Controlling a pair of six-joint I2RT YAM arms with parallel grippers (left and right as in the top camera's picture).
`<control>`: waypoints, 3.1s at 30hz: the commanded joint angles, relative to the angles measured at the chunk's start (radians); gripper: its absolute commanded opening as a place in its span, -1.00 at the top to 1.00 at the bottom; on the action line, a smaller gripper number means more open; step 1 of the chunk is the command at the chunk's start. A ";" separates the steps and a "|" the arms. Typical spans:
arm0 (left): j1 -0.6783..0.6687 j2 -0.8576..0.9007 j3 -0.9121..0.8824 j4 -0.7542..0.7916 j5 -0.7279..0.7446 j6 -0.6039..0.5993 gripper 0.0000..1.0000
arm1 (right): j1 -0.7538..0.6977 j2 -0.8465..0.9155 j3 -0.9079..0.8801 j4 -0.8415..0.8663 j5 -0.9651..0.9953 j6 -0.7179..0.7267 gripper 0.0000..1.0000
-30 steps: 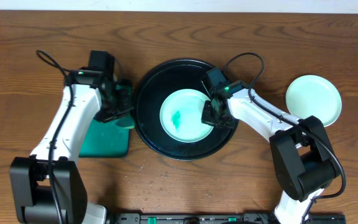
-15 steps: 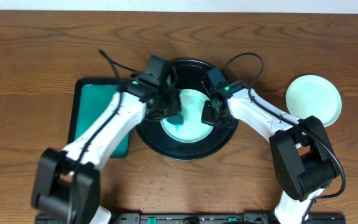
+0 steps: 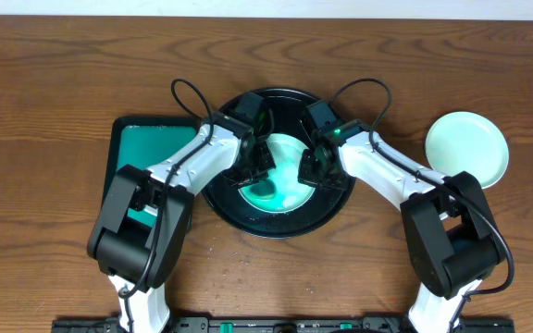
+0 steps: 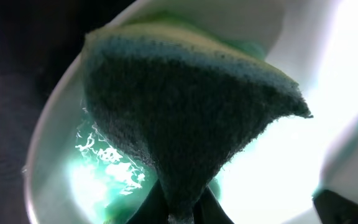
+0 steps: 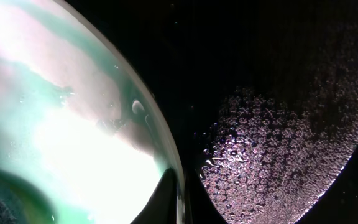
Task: Clean dirty plates on tray and stack at the side
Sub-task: 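Scrub the plate with the sponge while the right gripper holds it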
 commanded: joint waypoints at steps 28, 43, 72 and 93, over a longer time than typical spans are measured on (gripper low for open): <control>0.173 0.123 -0.013 0.105 -0.175 0.106 0.86 | 0.011 0.056 -0.019 -0.064 -0.072 -0.026 0.97; 0.161 0.122 0.047 -0.300 -0.425 0.199 0.86 | 0.011 0.056 -0.019 -0.078 -0.072 -0.023 0.97; -0.139 0.122 0.047 0.074 0.441 0.322 0.86 | 0.011 0.056 -0.019 -0.079 -0.079 -0.023 0.97; 0.035 0.122 0.047 0.018 -0.190 0.149 0.86 | 0.010 0.056 -0.019 -0.079 -0.098 -0.023 0.97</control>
